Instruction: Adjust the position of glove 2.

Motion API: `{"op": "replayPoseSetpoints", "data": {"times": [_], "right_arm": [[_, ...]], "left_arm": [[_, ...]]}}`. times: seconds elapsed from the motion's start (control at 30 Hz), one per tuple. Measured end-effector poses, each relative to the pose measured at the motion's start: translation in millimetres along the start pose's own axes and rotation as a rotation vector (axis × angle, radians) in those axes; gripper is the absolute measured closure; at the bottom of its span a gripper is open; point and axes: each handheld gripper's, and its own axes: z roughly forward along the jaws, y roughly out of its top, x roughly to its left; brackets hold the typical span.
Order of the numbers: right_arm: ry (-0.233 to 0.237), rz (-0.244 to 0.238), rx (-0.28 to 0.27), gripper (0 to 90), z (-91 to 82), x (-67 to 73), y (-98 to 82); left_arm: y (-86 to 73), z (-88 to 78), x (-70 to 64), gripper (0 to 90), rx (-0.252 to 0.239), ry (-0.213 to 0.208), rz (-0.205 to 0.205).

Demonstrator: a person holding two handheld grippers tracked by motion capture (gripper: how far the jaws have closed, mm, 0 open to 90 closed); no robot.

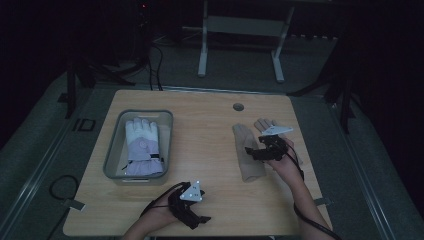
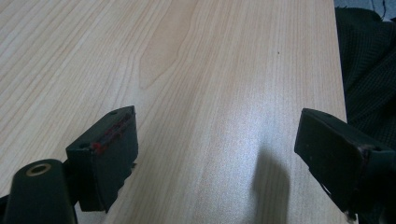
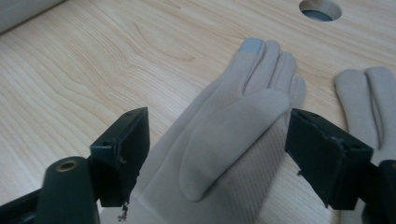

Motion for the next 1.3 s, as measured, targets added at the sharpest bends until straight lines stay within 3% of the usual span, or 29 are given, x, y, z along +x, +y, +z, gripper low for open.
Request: {"op": "replayPoseSetpoints", "data": {"times": [0.13, 0.3, 0.47, 0.6, 0.7, 0.8, 0.9, 1.0, 1.03, 1.1, 1.2, 1.3], "right_arm": [[-0.004, -0.003, 0.016, 22.1, 10.3, -3.0, -0.4], [-0.005, -0.015, 0.037, 22.9, 24.2, -4.1, -0.1], [-0.034, -0.031, 0.064, 24.8, 36.9, -3.1, -2.3], [-0.054, -0.063, 0.117, 27.3, 47.7, -2.9, -9.4], [-0.042, -0.043, 0.090, 29.5, 48.5, -4.3, -12.9], [-0.043, -0.033, 0.067, 37.6, 47.9, -3.2, -15.2], [-0.054, -0.028, 0.049, 50.9, 47.4, 1.1, -16.0], [-0.066, -0.015, 0.038, 72.0, 47.0, 9.5, -15.9], [-0.075, -0.010, 0.040, 74.9, 47.3, 12.9, -15.4], [-0.074, 0.027, 0.045, 77.1, 46.7, 19.1, -11.6], [-0.043, 0.113, 0.005, 77.7, 40.6, 29.1, -0.6], [-0.035, 0.150, -0.035, 77.8, 31.2, 43.5, 16.1]], "left_arm": [[-0.3, 1.6, -1.3, 13.9, 0.011, 0.006, 0.012], [0.1, -0.4, -0.4, 13.9, -0.008, 0.023, 0.006], [0.1, -1.0, -0.5, 13.9, -0.013, 0.016, 0.005], [-0.4, -1.0, -0.6, 13.9, -0.014, 0.016, 0.008], [-0.6, -2.3, 0.4, 13.9, -0.021, 0.017, 0.005], [-0.8, -2.2, 0.0, 13.9, -0.017, 0.017, 0.013], [-0.6, -1.7, -0.8, 13.9, -0.010, 0.015, 0.015], [-0.2, -2.3, -0.3, 13.9, -0.016, 0.015, 0.012], [-0.1, -2.5, -0.1, 13.8, -0.016, 0.015, 0.010], [-0.2, -2.4, 0.1, 13.8, -0.017, 0.016, 0.009], [-0.5, -1.9, -0.1, 13.8, -0.014, 0.015, 0.010], [-0.2, -1.4, -0.6, 13.8, -0.016, 0.015, 0.011]]}}
